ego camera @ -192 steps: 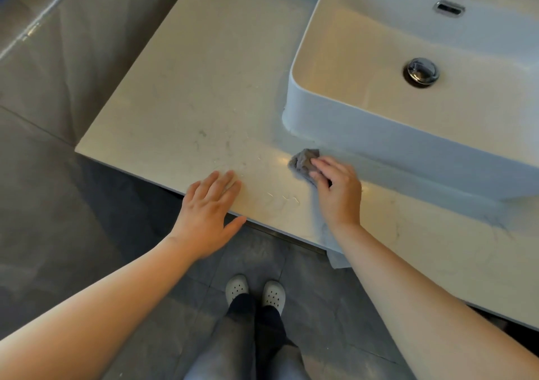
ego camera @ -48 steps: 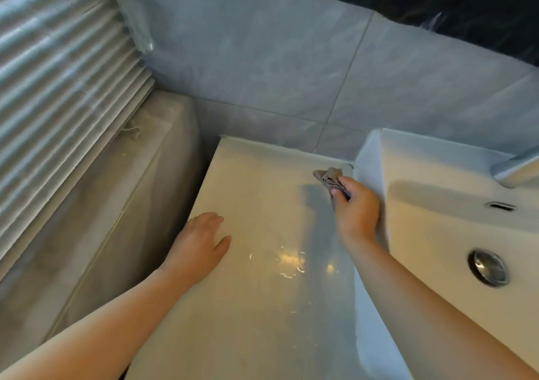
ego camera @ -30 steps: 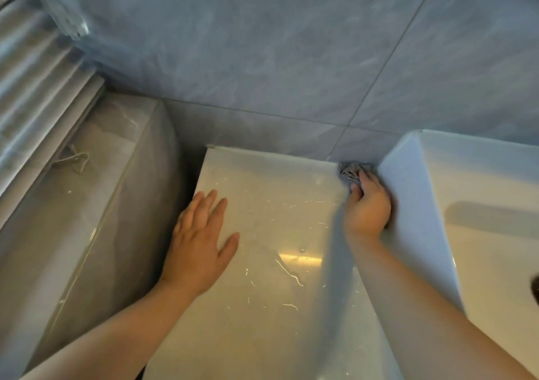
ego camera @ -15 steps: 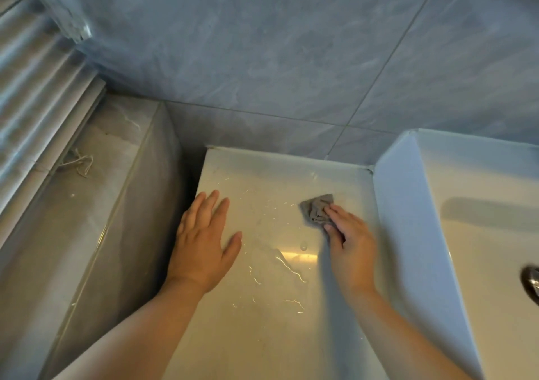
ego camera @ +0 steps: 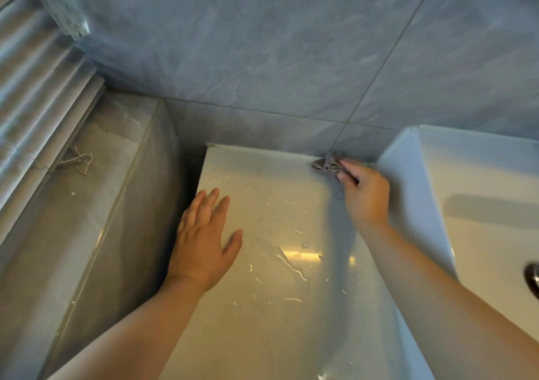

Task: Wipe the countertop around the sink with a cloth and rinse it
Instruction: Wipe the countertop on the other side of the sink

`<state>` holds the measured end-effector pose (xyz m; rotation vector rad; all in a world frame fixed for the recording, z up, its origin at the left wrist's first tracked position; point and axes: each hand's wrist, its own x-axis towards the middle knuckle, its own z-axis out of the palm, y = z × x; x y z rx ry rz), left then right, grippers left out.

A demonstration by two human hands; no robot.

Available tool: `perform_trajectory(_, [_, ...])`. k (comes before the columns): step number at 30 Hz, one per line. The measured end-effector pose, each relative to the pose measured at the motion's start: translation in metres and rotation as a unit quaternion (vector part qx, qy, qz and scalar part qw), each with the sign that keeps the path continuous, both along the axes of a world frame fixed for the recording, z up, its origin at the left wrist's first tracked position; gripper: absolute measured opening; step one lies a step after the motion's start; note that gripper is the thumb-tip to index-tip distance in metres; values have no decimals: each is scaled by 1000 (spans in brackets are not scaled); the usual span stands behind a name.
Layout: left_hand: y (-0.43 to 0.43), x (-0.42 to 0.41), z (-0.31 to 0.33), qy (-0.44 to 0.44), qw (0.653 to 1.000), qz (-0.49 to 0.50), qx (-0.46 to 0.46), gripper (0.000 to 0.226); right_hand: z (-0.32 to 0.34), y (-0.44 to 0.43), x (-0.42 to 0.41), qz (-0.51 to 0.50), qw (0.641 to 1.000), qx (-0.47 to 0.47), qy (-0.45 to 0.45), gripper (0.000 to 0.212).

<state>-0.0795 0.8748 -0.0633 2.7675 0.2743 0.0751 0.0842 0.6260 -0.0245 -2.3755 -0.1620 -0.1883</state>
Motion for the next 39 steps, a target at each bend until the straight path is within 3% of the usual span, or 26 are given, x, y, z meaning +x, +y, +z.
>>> perform_trajectory(8, [0,1,-1,2,1000,-1,-1,70,-29,19,-11,-7,1000,8,-28,33])
perform_trajectory(18, [0,1,2,12,1000,-2,-3,70,-28,28,-36,95,995,18,-8,33])
perform_trajectory(27, [1,1,5,0,1000,0,-16,71,-30,32,-91,118,992,37,-4,32])
perform_trajectory(32, [-4,-15,9,-10,993,94,-77,70,-26,33,-121,140,989,50,11,34])
perform_trajectory(35, [-11,-34,13,30,977,168,-125,71,-21,29,-132,172,982,58,42,33])
perform_trajectory(39, [-12,-41,12,40,974,180,-131,70,-1,25,-118,228,969,46,85,34])
